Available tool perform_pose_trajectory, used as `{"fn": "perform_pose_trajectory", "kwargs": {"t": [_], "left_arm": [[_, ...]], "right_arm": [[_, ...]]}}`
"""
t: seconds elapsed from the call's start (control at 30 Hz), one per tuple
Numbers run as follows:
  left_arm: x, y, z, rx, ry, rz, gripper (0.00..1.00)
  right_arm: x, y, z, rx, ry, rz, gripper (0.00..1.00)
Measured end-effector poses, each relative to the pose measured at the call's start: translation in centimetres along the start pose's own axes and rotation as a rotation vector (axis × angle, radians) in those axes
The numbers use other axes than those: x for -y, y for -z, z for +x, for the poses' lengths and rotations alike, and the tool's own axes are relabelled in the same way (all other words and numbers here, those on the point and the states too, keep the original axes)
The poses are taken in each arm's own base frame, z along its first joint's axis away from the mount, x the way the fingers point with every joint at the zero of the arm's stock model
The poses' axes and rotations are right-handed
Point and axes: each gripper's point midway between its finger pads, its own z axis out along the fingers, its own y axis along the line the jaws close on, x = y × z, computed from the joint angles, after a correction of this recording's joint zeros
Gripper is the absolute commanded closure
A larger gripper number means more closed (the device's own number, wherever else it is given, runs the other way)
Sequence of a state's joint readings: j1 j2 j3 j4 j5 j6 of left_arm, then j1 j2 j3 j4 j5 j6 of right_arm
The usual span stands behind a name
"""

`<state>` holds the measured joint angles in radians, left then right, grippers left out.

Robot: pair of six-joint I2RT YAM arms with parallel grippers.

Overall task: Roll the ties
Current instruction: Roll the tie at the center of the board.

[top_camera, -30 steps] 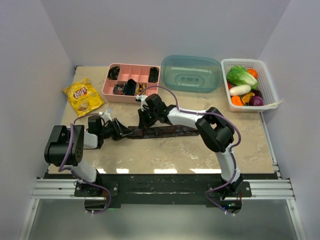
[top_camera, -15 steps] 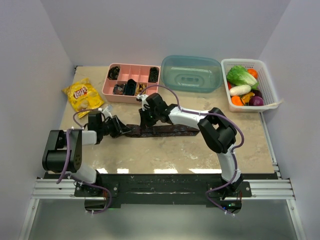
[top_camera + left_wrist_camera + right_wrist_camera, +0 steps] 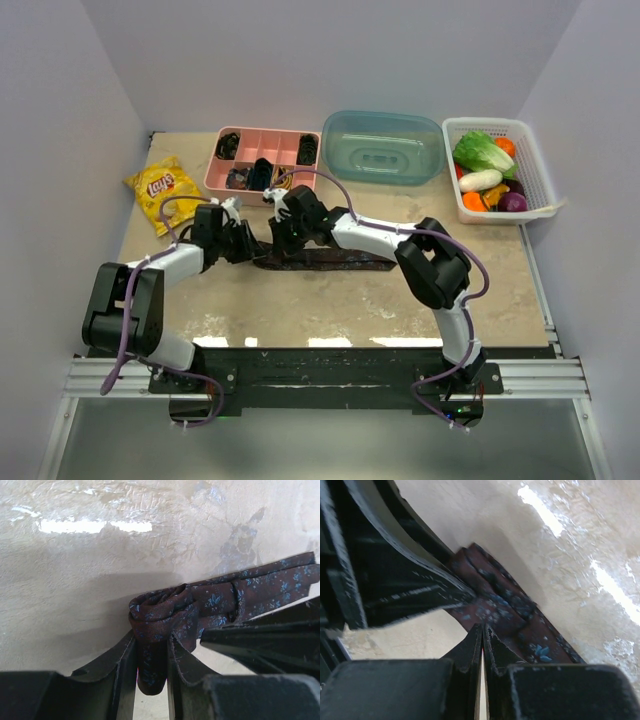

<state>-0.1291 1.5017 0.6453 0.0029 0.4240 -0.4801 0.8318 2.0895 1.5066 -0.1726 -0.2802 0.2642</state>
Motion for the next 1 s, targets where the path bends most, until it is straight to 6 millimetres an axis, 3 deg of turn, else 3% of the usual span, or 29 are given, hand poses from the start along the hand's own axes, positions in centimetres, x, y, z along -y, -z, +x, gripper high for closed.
{"fn": "perform_pose_trajectory", "kwargs": {"t": [0.2,0.53,1.0], "left_arm": [[0.9,0.4,-0.4,-0.001,-0.051,-0.066,0.8],[3.0,0.9,-1.3,0.002,-0.126,-0.103,0.81],[3.0,1.4,-1.7,-0.012,-0.18,-0.172,0.85]], "right_arm": [[-0.6,-0.2,-0.6,0.011,0.012,-0.009,0.95],[0.0,-1.2,0.1,-0.011,0.006,-0.002,0.95],[0.1,-1.2,0.1,-0.015,0.002,0.006,0.95]]}}
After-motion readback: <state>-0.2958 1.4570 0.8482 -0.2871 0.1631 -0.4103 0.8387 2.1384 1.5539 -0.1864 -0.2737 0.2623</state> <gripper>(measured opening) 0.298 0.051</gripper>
